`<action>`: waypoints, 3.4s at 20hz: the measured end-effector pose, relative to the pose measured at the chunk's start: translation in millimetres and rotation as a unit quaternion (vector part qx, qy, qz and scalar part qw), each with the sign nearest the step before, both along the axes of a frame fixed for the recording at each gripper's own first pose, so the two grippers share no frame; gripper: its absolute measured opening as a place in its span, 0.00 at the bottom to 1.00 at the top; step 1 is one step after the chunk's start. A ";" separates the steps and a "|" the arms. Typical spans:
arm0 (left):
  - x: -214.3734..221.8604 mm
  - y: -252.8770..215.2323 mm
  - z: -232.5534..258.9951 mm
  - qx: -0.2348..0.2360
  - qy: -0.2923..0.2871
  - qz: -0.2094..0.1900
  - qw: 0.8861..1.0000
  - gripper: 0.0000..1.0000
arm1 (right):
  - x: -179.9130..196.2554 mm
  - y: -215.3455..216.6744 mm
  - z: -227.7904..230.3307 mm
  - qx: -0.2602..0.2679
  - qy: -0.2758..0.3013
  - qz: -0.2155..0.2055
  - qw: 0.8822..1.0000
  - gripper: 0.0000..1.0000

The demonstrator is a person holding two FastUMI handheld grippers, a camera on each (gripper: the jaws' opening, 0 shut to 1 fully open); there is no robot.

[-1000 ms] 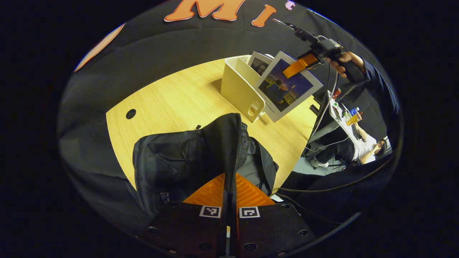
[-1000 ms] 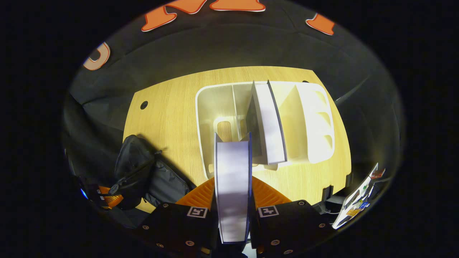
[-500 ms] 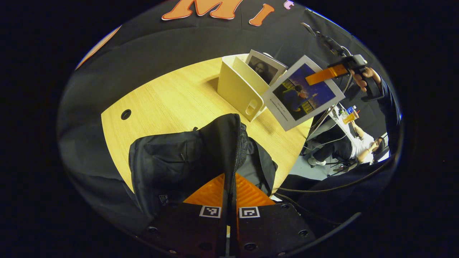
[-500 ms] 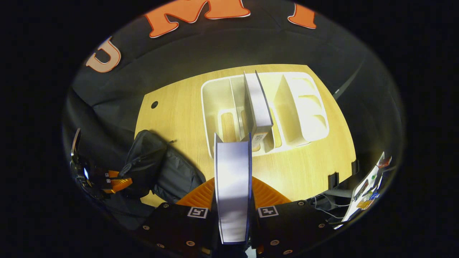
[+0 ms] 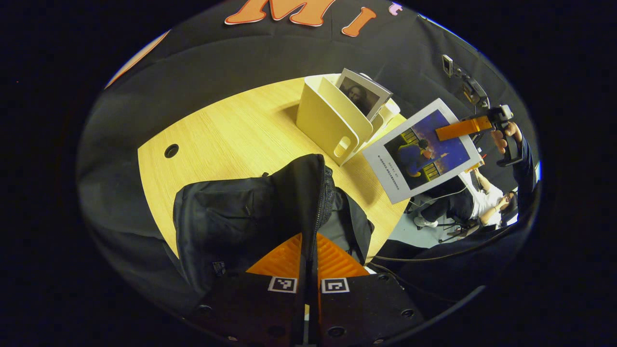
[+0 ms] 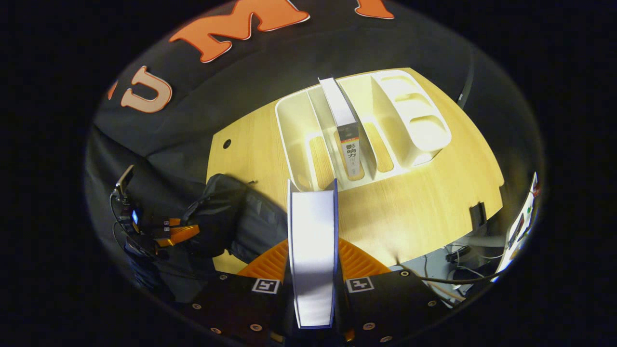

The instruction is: Open the schoolbag, grab two books from the bookshelf and put them into the schoolbag.

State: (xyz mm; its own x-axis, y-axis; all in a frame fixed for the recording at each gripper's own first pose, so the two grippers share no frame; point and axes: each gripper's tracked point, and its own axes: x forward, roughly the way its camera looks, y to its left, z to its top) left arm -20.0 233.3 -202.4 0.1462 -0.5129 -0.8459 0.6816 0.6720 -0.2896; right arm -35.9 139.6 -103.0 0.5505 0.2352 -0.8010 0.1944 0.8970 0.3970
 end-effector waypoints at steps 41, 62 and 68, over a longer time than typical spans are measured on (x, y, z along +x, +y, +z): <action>-51.9 -165.7 127.5 -0.005 -0.030 0.040 0.999 0.04 | 78.9 235.8 -107.3 0.310 -0.122 -0.049 0.942 0.34; -75.4 -115.4 83.6 -0.022 -0.023 0.066 0.997 0.03 | 61.5 207.2 -146.3 0.114 -0.052 0.025 0.992 0.98; -96.8 -118.3 21.4 -0.012 -0.024 0.067 0.997 0.03 | 62.3 159.4 -125.1 0.041 -0.056 0.039 0.997 0.99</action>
